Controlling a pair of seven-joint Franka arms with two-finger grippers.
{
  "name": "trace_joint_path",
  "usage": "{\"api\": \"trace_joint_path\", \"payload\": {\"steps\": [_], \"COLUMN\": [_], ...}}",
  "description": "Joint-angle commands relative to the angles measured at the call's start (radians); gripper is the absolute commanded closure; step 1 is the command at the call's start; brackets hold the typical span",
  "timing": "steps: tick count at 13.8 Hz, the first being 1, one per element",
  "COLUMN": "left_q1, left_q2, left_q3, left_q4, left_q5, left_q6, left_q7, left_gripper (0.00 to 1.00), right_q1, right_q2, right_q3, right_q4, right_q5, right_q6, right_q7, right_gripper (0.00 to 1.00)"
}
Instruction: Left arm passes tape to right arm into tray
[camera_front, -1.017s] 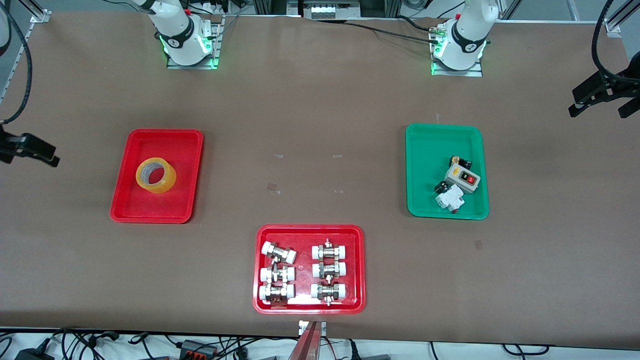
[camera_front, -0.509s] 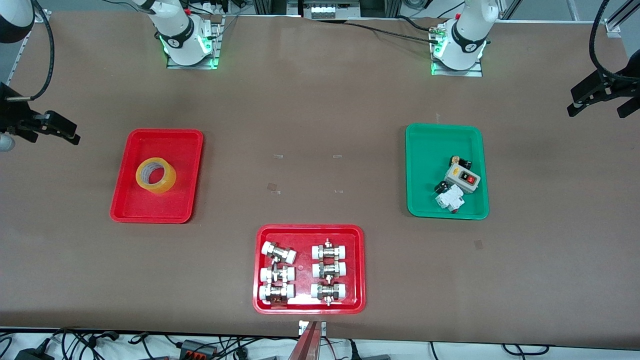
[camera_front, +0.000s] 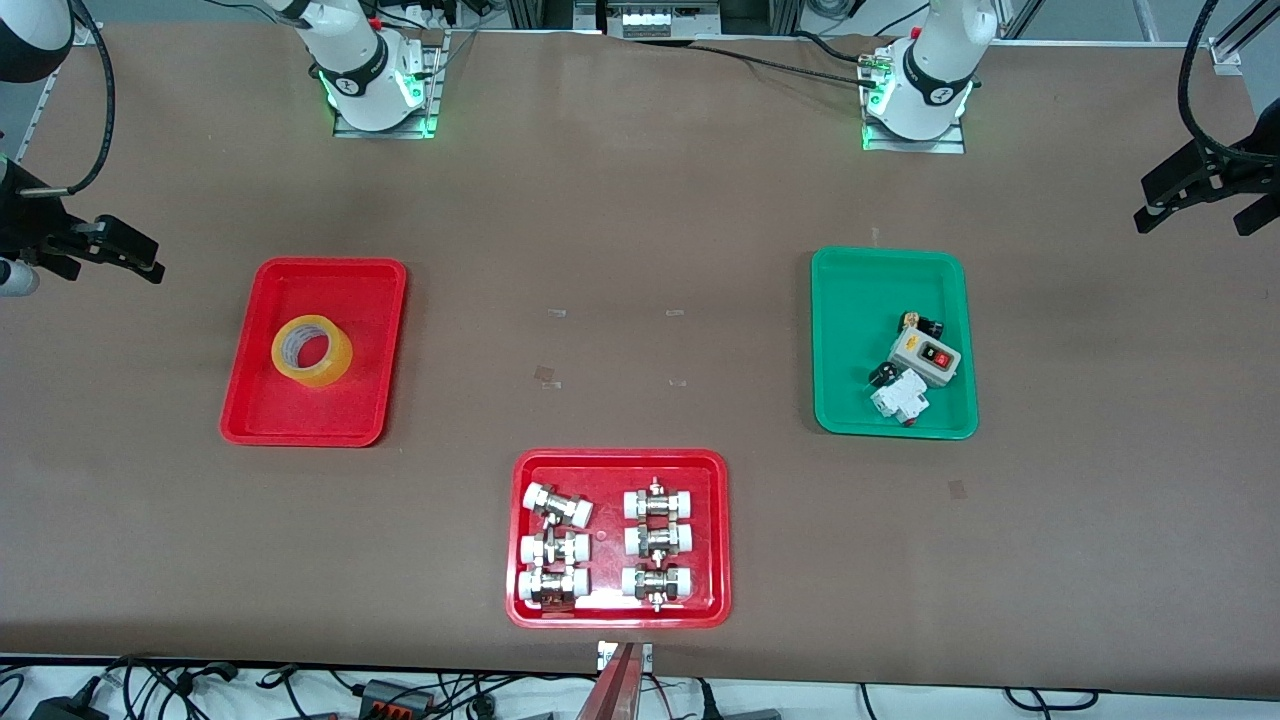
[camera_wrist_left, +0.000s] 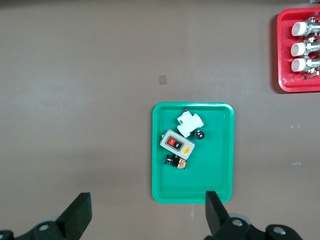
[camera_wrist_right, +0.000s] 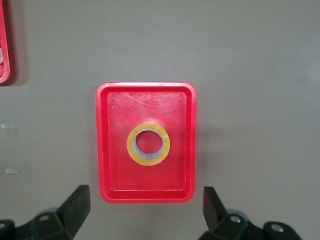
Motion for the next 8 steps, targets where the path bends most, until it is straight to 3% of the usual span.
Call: {"api": "trace_joint_path", "payload": {"steps": [1, 8], "left_q1": [0.002, 0.002], "left_q2": [0.002, 0.002], "left_q3": [-0.004, -0.003], "left_q4": [0.019, 0.019], "left_q5": [0.011, 0.011], "left_q6": [-0.019, -0.019], "left_q7": [0.007, 0.008], "left_gripper": [0.0, 0.0], "right_q1": [-0.003, 0.028], "right_q2": [-0.009, -0.012], "right_q3": [-0.001, -0.046], "right_q4": [-0.015, -0.008], "right_q5": [0.003, 0.011], "right_q6": [0.01, 0.011], "right_q7": [-0.021, -0.016], "right_gripper": [0.0, 0.0]}}
